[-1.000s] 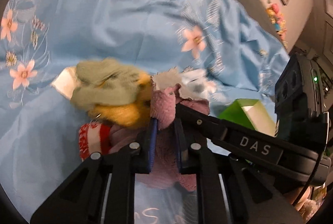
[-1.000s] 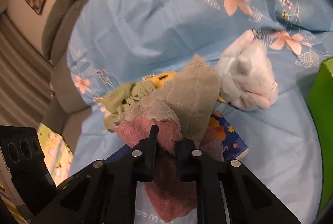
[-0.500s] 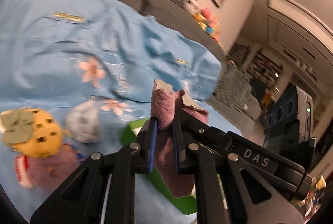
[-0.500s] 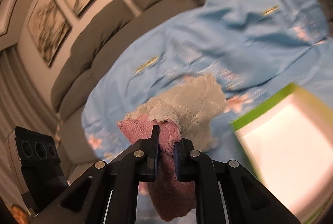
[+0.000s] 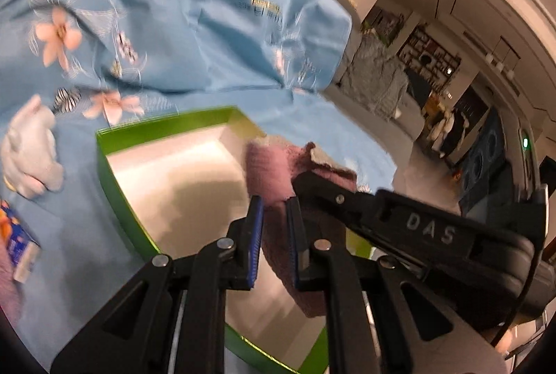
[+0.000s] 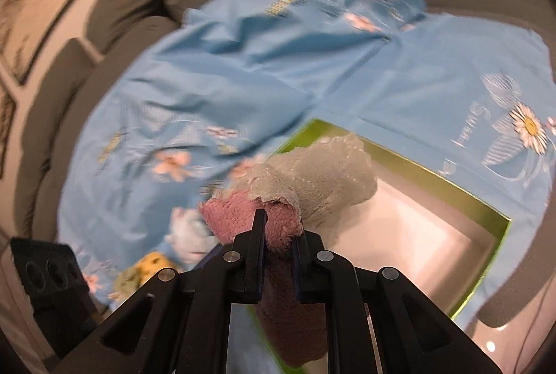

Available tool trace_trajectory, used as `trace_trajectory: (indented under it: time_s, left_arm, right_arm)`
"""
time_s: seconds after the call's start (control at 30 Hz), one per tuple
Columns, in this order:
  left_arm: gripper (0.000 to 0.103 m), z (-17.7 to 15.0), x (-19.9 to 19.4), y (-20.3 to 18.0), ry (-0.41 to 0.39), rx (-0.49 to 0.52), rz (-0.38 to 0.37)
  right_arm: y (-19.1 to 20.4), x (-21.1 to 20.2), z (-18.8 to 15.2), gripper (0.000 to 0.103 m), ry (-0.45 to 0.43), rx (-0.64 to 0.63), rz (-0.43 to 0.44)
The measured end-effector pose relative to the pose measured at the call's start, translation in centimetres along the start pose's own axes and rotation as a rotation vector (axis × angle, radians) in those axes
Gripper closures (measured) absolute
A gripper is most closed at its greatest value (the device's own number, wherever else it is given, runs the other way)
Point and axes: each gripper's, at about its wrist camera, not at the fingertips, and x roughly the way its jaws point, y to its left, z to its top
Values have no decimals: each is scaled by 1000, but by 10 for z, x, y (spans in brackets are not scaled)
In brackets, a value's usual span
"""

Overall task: Organize soft objects
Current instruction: 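Carry the pink towel into the green box and open the right gripper, then move the right gripper back to the green crumpled cloth on the pile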

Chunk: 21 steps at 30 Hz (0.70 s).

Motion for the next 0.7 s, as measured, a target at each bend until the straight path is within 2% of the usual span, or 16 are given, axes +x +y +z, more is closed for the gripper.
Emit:
trace_trajectory:
  time_s: [0.13, 0.2, 0.23, 0.3, 0.33, 0.37, 0.43, 0.5, 0.57, 0.7]
  left_arm:
    - [93, -9, 13, 4, 26, -16, 38]
    - [88, -12, 10, 5, 17, -10, 56]
    - [85, -12, 6, 6, 12, -5, 70]
    - [70, -12, -1, 7, -16, 3, 92]
    - [54, -10, -11, 9, -45, 2, 106]
    - [36, -10, -16, 11, -65, 0, 114]
    - [21, -7, -37, 17, -111, -13, 136]
    - [20, -6, -54, 25, -139, -27, 157]
    - [14, -6, -75, 37, -166, -54, 188]
    - [13, -14, -124, 69, -230, -115, 314]
  right_arm:
    - [-17, 20, 1, 89, 49, 38, -59]
    - [-22, 24, -2, 89, 73, 44, -85]
    - [-24, 26, -2, 83, 85, 50, -105]
    - [-26, 26, -1, 62, 98, 55, -130]
    - [-25, 24, -1, 37, 93, 51, -134]
    - [-23, 19, 0, 17, 71, 48, -128]
    - [-18, 10, -1, 13, 18, 44, -108]
    - [-10, 0, 0, 13, -29, 21, -79]
    - [2, -7, 0, 12, -53, -1, -48]
    - [30, -10, -5, 8, -70, -72, 47]
